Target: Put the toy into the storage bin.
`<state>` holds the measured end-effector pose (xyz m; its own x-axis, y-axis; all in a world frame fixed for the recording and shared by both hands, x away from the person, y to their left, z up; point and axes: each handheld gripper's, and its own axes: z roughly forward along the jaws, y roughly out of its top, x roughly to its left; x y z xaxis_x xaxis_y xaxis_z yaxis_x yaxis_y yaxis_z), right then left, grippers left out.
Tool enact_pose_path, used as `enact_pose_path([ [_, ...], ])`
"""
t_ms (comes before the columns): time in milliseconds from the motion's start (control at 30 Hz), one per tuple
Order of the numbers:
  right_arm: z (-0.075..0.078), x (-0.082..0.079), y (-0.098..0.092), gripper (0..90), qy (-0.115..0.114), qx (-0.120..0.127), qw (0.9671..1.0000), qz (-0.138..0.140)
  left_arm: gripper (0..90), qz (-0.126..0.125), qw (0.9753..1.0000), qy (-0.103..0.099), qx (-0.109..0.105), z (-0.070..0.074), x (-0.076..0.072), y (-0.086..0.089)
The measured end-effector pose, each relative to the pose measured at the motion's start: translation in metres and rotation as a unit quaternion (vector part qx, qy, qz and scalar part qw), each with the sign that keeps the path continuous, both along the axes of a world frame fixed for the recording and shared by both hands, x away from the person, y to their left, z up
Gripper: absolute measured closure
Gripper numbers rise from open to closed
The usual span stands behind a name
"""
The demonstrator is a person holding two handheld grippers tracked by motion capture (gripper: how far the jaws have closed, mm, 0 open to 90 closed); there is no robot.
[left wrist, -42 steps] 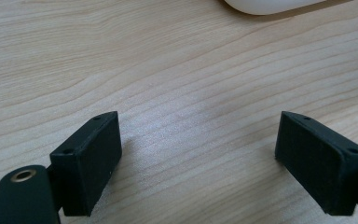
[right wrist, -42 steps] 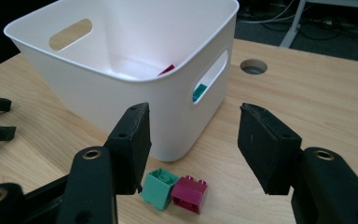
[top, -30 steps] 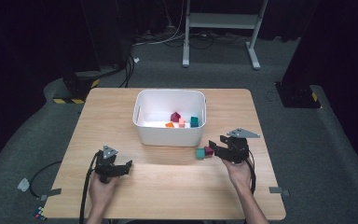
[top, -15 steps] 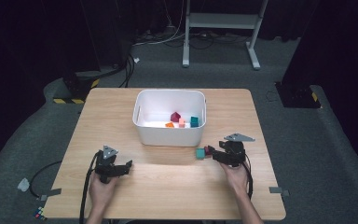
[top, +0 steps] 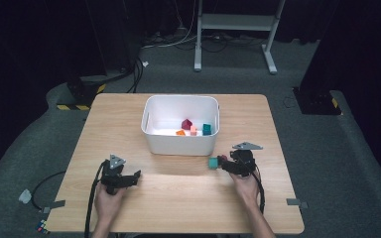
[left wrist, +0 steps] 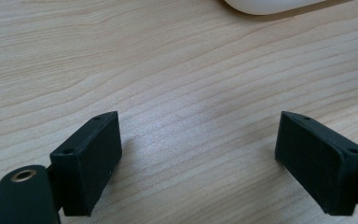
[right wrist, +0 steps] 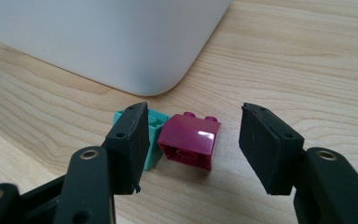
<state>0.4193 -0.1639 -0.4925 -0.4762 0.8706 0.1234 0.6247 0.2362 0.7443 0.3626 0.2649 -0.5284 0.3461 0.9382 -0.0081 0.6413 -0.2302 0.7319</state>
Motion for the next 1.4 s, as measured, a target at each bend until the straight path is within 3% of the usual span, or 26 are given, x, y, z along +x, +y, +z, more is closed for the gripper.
enact_pose_path([
  [633, -0.012, 0.009, 0.005, 46.2, 0.022, -0.01, 0.9996, -0.018, 14.6, 0.0, 1.0, 0.0, 0.0, 0.0, 0.0, 0.0],
  [1067, -0.016, 0.012, 0.005, 56.2, 0.026, -0.033, 0.9986, -0.034, 14.6, 0.0, 1.0, 0.0, 0.0, 0.0, 0.0, 0.0],
  [1400, -0.012, 0.01, 0.003, 58.8, 0.019, -0.039, 0.9986, -0.031, 14.6, 0.0, 1.0, 0.0, 0.0, 0.0, 0.0, 0.0],
])
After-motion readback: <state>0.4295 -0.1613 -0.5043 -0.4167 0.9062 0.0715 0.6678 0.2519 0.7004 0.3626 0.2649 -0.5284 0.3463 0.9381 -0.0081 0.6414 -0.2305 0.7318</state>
